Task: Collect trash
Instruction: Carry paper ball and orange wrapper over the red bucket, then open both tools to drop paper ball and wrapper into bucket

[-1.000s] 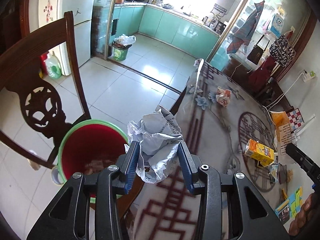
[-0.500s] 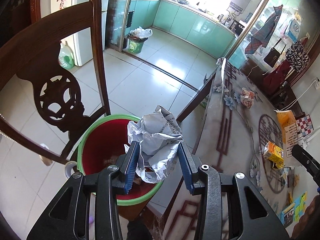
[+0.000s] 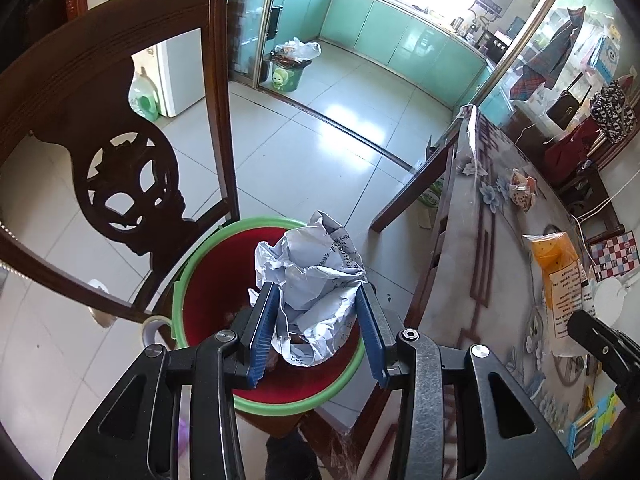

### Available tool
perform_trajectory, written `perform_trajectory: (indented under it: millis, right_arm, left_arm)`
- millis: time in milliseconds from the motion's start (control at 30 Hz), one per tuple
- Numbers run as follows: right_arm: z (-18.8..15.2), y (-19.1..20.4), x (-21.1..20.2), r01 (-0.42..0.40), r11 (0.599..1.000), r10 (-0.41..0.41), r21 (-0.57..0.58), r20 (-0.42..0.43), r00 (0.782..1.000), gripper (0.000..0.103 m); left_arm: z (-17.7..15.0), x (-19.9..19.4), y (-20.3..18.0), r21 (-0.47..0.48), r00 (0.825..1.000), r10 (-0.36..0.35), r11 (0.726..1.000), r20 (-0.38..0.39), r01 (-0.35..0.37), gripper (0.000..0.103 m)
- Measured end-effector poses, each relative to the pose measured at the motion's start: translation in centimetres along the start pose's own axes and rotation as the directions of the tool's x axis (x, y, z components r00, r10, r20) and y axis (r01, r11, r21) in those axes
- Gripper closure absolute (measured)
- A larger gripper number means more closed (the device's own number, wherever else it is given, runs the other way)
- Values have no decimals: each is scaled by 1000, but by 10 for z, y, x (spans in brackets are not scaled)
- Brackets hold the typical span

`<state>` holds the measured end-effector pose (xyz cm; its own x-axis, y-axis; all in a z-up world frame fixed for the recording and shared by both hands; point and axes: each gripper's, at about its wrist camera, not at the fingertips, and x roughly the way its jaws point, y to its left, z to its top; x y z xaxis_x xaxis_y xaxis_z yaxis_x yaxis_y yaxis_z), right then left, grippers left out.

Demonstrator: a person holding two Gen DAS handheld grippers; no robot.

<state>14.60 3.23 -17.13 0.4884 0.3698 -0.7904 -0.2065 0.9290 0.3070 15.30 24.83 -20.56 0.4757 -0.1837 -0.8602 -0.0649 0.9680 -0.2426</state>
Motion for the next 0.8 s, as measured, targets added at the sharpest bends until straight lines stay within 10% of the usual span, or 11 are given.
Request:
perform_trajectory:
  millis: [633, 800]
  right_arm:
    - [-5, 45, 95, -130, 988, 115, -83, -164, 980, 95]
    - [1, 48, 106, -150, 986, 135, -77, -172, 976, 86]
  left_arm:
    - [-1, 10, 31, -69, 997, 69, 995, -17, -70, 63]
    - [-1, 5, 34, -89, 996, 89, 992, 6, -88, 32]
